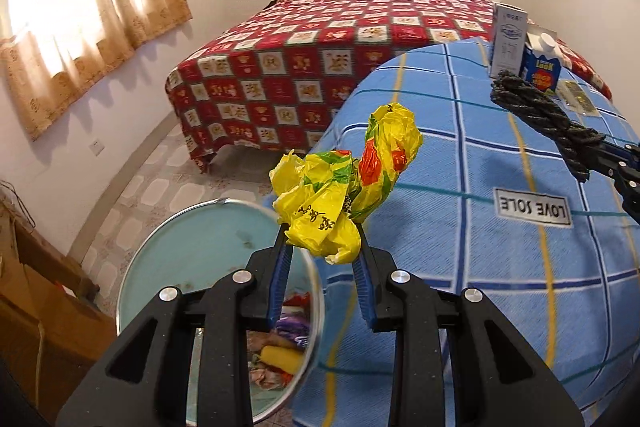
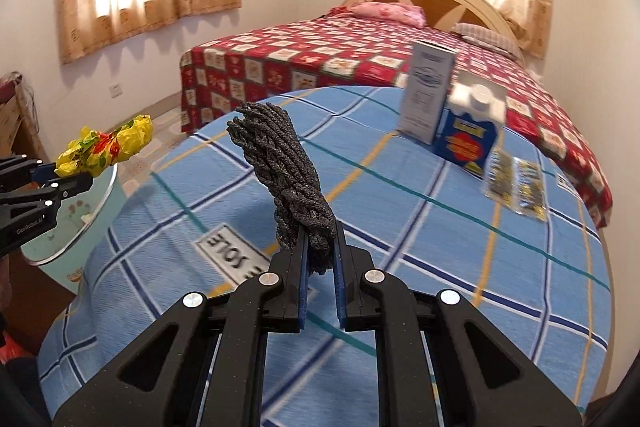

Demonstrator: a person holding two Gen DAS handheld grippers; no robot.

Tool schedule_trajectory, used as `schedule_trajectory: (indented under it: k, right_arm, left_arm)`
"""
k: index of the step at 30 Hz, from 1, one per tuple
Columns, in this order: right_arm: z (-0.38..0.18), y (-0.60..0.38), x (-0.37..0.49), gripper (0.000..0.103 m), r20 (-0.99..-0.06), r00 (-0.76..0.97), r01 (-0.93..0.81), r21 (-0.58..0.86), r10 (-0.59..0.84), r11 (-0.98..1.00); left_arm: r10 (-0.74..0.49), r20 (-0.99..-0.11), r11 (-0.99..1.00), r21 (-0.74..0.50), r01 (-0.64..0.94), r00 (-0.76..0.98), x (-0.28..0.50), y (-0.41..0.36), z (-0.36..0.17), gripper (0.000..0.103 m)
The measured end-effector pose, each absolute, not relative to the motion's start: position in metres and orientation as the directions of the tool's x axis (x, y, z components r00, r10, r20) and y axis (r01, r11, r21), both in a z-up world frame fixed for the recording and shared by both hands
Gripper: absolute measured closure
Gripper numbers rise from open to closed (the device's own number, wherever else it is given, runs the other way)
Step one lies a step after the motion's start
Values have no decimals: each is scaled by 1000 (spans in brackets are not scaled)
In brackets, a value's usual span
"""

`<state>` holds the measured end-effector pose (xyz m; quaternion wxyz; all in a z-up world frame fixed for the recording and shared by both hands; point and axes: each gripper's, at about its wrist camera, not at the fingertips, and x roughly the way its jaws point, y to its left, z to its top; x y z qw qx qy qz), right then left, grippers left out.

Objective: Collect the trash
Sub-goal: 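Carry the yellow bag and black rope over the bin with both grippers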

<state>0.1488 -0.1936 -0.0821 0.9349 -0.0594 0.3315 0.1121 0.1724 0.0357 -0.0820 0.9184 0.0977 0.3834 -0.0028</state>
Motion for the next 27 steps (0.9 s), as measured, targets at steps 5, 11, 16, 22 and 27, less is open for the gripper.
schedule_trajectory:
  k: [5,11,16,22,27]
  right_arm:
    - [-82,-172,149,91,-634,749,-288,-51,192,956]
    - [-82,-157,147,91,-633,745,-316,-55,211,947]
    - [-81,-145,146,91,-632,740,-344,-62,229,937]
    - [-80,-131,144,91,-632,734,-373,-68,249,925]
    - [-80,-117,143,91,-634,727,-396,-73,264,915]
  left_arm:
    - [90,-706,982,181,56,703,167,51,-83,73]
    - [112,-705,981,190,34,700,159,65,-83,73]
    - [129,-702,980,199,19,700,155,74,-83,73]
    - [148,-703,978,209,3,695,148,83,-84,74]
    - [166,-700,976,218,-13,694,143,93,-84,73]
